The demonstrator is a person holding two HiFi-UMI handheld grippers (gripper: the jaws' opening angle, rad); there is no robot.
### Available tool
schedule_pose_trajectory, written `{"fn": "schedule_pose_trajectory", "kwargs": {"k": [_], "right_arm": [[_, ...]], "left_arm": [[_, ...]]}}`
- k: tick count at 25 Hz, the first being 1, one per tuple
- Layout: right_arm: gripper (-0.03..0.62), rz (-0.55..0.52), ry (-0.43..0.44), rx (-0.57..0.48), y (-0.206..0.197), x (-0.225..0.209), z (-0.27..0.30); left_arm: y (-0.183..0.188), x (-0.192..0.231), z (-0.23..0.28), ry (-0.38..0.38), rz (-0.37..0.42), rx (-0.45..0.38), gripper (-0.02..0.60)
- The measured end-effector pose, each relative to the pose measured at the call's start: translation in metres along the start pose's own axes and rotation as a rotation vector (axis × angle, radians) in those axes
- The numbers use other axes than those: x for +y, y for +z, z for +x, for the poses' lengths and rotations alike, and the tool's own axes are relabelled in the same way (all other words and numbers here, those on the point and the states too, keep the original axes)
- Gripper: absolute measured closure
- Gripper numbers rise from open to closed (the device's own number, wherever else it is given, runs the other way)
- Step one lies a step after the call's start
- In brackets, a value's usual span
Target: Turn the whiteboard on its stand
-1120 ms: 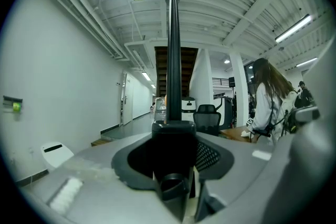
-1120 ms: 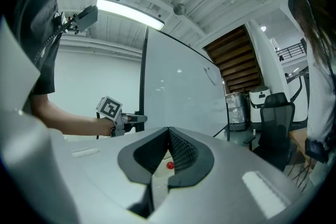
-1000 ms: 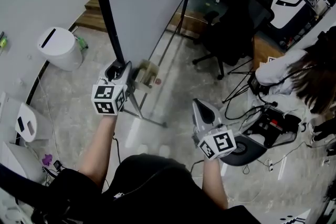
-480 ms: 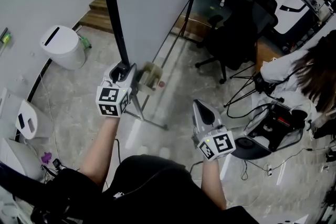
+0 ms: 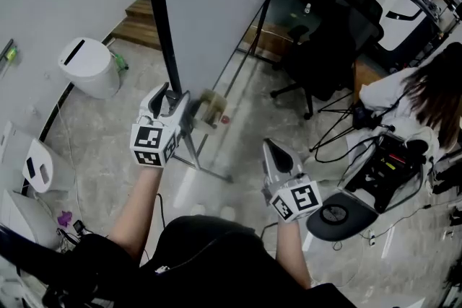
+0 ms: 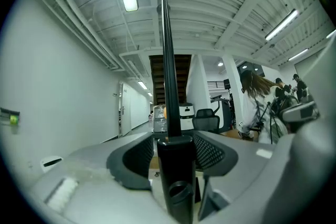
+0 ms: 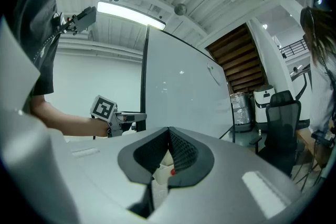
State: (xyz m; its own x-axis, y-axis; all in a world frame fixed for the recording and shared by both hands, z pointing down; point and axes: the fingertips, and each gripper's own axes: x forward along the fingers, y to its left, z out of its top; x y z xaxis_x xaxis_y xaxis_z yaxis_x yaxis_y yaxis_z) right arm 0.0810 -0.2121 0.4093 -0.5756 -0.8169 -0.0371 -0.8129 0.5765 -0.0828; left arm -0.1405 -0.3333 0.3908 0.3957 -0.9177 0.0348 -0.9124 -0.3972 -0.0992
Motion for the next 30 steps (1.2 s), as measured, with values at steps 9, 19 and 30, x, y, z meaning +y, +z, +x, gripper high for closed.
{"fn": "schedule_pose_trajectory", "kwargs": {"k": [9, 19, 30], "right_arm": [[0.585, 0.003, -0.016, -0.007, 0.004, -0.002, -0.005], [0.585, -0.003, -0.032, -0.021, 0.006, 0.003, -0.016], [0.585, -0.031, -0.044, 0.005, 0.011, 0.000, -0.018]], "left_arm": [[0.054, -0.009, -0.020, -0.009, 0.042, -0.127, 0.367], [0.078, -0.064, -0.031, -0.148, 0.050, -0.185, 0.461], [0.031, -0.128, -0.015, -0.288, 0.031, -0.091, 0.555]]}}
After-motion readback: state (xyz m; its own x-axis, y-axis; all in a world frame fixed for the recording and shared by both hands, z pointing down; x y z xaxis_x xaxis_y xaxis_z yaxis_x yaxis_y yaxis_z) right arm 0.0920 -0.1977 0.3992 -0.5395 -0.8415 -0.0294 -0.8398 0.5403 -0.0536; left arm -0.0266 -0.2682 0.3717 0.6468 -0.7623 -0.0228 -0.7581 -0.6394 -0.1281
